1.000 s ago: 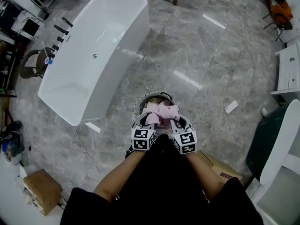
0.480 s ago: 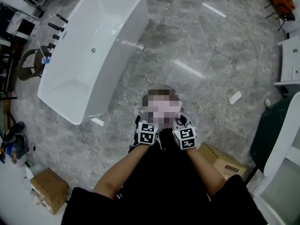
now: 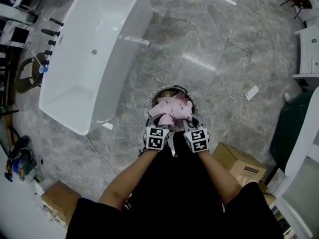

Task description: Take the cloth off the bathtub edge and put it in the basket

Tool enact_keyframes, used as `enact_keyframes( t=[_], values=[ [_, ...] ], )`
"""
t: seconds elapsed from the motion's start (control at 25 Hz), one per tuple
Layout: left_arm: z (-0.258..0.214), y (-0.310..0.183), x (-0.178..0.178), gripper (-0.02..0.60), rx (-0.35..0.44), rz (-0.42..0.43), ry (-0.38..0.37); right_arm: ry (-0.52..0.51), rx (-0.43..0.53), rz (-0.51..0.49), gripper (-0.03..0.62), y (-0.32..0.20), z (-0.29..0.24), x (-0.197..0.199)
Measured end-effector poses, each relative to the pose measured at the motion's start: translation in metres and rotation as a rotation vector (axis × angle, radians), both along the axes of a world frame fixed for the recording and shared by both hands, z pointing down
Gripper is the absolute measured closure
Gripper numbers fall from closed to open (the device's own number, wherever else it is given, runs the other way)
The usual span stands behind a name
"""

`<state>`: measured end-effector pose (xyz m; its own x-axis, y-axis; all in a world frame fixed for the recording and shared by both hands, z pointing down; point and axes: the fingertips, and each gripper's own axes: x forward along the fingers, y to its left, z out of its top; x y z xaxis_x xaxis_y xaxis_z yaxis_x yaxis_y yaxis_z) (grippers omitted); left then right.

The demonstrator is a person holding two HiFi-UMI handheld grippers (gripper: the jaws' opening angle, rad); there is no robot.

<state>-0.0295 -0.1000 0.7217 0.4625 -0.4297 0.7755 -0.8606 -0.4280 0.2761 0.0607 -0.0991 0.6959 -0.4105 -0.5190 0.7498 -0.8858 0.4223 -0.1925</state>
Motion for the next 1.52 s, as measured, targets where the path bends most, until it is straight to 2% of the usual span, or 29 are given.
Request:
enact_keyframes(
  t=[0.16, 0.32, 0.56, 0.8, 0.96, 1.12, 1.4, 1.52],
  values=[
    [0.009, 0.002, 0.0, 0.537, -0.015, 0.029, 0.0, 0.04, -0.061, 0.031, 0.533, 0.001, 0.018, 0.007],
    [0.021, 0.004, -0.004, 0.535, -0.036, 0.016, 0.003, 0.058, -0.1, 0.024, 0.533, 0.008, 0.034, 0.005],
    [0.056, 0.012, 0.0, 0.529, -0.084, 0.04, -0.011, 0.098, -0.161, -0.027, 0.533, 0.012, 0.067, -0.002],
    [0.082, 0.013, 0.0, 0.518, -0.088, 0.149, -0.084, 0.18, -0.172, -0.132, 0.533, 0.013, 0.096, -0.012],
    [0.108, 0.01, 0.0, 0.512, -0.114, 0.164, -0.079, 0.185, -0.232, -0.092, 0.532, 0.015, 0.123, -0.003],
    [0.137, 0.005, -0.012, 0.508, -0.183, 0.059, -0.012, 0.174, -0.312, -0.01, 0.53, 0.02, 0.152, 0.01],
    [0.184, -0.009, -0.03, 0.495, -0.203, 0.086, -0.065, 0.164, -0.359, 0.046, 0.526, 0.016, 0.195, 0.019],
    [0.195, -0.018, -0.029, 0.494, -0.195, 0.125, -0.079, 0.156, -0.375, 0.063, 0.526, 0.012, 0.206, 0.02]
  ],
)
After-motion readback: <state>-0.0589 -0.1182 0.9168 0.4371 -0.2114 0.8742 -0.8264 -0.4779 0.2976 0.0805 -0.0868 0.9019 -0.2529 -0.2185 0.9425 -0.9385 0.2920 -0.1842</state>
